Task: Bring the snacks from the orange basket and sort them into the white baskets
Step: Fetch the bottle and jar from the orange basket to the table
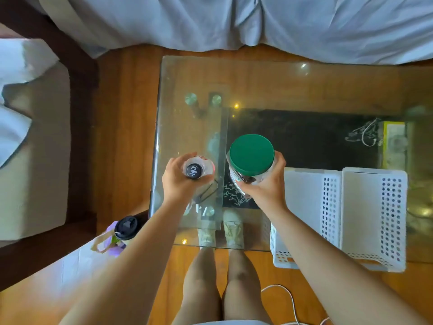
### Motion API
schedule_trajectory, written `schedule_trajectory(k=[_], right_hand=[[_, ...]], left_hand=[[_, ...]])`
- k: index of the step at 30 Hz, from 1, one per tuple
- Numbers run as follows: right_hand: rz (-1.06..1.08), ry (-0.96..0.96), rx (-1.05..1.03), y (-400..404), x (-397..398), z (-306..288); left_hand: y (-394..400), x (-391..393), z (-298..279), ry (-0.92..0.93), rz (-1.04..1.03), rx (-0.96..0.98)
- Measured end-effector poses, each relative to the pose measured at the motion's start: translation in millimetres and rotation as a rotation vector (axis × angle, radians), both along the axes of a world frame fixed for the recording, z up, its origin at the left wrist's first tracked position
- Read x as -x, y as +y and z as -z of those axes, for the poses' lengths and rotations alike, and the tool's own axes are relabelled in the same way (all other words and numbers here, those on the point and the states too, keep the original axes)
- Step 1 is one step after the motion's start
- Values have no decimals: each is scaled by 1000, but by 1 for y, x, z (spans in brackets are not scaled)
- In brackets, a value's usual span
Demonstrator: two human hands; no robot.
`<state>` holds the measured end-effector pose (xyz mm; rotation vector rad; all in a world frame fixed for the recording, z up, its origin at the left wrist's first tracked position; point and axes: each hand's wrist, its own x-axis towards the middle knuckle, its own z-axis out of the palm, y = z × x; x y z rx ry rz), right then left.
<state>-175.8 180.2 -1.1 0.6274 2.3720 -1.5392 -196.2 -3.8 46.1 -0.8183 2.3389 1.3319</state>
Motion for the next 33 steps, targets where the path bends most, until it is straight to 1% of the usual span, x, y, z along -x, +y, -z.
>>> schedule_trajectory(k=[3,10,13,16,20,22,25,27,29,33], right_hand=[[-2,26,-4,0,4,16],[11,-27,9,0,-13,38],[24,-77,30,2,-23,36],[18,-196,61,8,-31,25],[48,-419,125,24,-46,-3],[48,-540,137,31,-57,-19],[71,-690,195,38,-74,-41],[14,-766,212,40,-84,-56],[-68,-809,197,37,-94,-71],[-283,-801,50,15,-110,-101]], left_hand=[[0,-3,14,-11,-21,5],[-4,-11,20,-11,18,-53],[0,-15,22,-38,-14,-102],[1,-23,23,-148,-85,-180],[-3,-55,18,-422,-210,-189],[-5,-76,7,-499,-324,-270],[-9,-111,-16,-519,-480,-459],[-13,-139,-33,-502,-498,-518],[-18,-167,-50,-472,-528,-525],[-30,-229,-78,-470,-593,-462]])
